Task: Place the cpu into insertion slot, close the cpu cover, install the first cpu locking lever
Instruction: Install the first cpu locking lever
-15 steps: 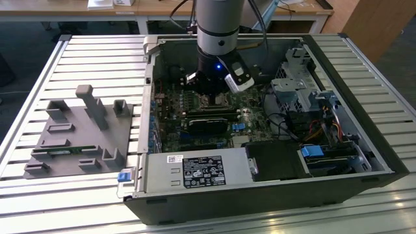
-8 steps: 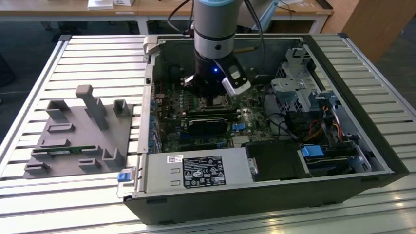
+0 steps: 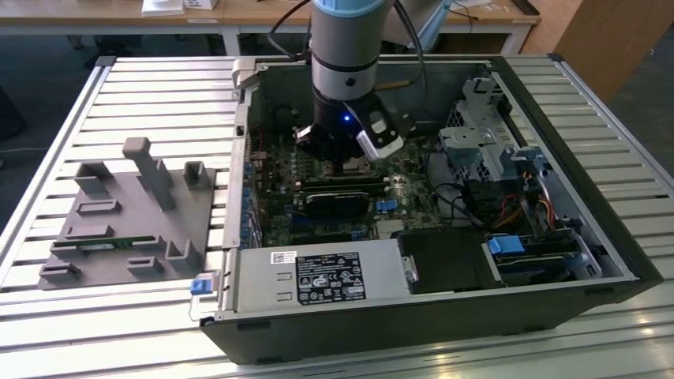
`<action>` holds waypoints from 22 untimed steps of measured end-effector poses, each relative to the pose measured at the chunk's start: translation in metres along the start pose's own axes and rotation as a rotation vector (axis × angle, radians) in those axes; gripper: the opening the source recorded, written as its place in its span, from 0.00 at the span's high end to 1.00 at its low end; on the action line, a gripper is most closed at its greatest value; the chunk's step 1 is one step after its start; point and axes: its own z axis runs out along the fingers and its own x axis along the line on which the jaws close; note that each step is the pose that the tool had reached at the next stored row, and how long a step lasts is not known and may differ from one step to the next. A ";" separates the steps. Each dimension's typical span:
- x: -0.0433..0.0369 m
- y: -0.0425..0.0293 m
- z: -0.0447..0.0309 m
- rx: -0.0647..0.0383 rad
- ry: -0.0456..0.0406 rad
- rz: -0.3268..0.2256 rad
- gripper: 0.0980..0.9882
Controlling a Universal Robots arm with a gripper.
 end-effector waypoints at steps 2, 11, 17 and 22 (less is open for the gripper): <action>0.0023 -0.0007 0.0002 -0.005 -0.0001 0.000 0.99; 0.0065 -0.0022 0.0116 -0.007 -0.0001 0.000 0.99; 0.0071 -0.0047 0.0144 -0.022 -0.0006 0.000 0.99; 0.0084 -0.0106 0.0139 -0.044 -0.0012 0.001 0.99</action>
